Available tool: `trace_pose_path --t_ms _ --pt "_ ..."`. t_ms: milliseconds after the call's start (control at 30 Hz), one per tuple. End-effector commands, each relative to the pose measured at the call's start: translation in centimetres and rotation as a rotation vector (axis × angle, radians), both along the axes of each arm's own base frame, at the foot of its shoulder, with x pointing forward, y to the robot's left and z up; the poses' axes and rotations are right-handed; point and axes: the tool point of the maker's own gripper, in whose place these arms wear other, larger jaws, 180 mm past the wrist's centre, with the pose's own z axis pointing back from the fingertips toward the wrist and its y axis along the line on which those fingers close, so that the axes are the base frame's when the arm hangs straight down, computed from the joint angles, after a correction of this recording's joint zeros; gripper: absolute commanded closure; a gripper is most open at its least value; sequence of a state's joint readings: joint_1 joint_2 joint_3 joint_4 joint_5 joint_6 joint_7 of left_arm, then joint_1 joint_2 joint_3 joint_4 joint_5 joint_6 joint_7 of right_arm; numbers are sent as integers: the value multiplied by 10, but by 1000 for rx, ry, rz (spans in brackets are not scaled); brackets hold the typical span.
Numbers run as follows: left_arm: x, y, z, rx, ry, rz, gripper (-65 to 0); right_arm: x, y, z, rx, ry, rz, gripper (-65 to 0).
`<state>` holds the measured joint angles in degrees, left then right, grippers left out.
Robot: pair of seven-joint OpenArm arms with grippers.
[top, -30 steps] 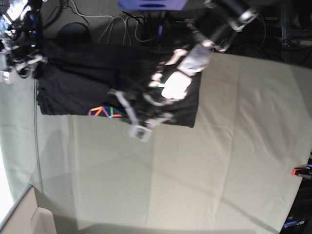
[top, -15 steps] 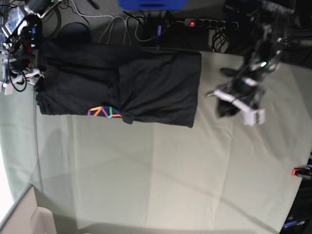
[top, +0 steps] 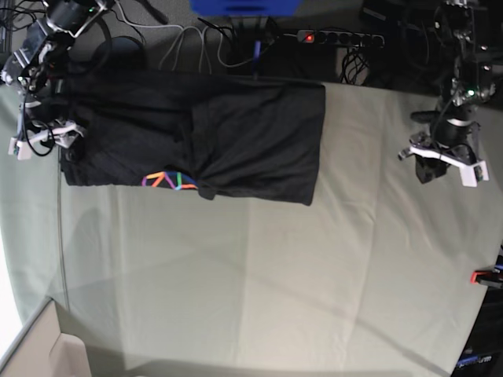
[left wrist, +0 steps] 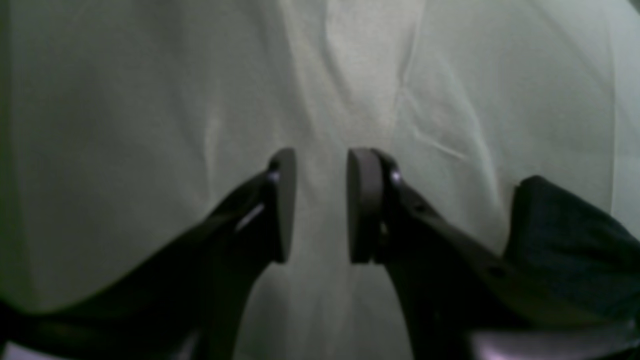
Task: Layout the t-shirt on the table in an organized manner, then fold the t-shirt properly
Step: 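Open the left gripper and lift it away from the shirt, then grasp the other strip end with the right gripper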
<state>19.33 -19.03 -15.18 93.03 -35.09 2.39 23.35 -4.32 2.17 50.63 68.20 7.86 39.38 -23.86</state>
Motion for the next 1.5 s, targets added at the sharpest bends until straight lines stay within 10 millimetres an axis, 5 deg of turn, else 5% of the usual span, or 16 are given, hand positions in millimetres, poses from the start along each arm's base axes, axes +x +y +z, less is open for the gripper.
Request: trace_pose_path --t_ms 0,433,567,867,1167,1333,1467 --pt "12 3 16 18 -61 -5 -172 -9 10 -9 12 59 35 -520" --pt "24 3 22 7 -85 2 -172 -29 15 -9 -4 82 34 -520" --pt "23 -4 18 -13 -84 11 -172 -43 24 -18 18 109 33 -520" --pt "22 -5 17 -17 -82 13 -172 -53 80 -36 88 156 143 -520" --pt "19 -5 14 -17 -73 12 -172 -49 86 -36 100 147 144 -516" --pt "16 -2 8 -17 -55 21 -172 -49 88 -37 105 149 145 -410" --pt "14 0 1 -19 -39 27 -172 -49 88 -37 106 150 145 -238"
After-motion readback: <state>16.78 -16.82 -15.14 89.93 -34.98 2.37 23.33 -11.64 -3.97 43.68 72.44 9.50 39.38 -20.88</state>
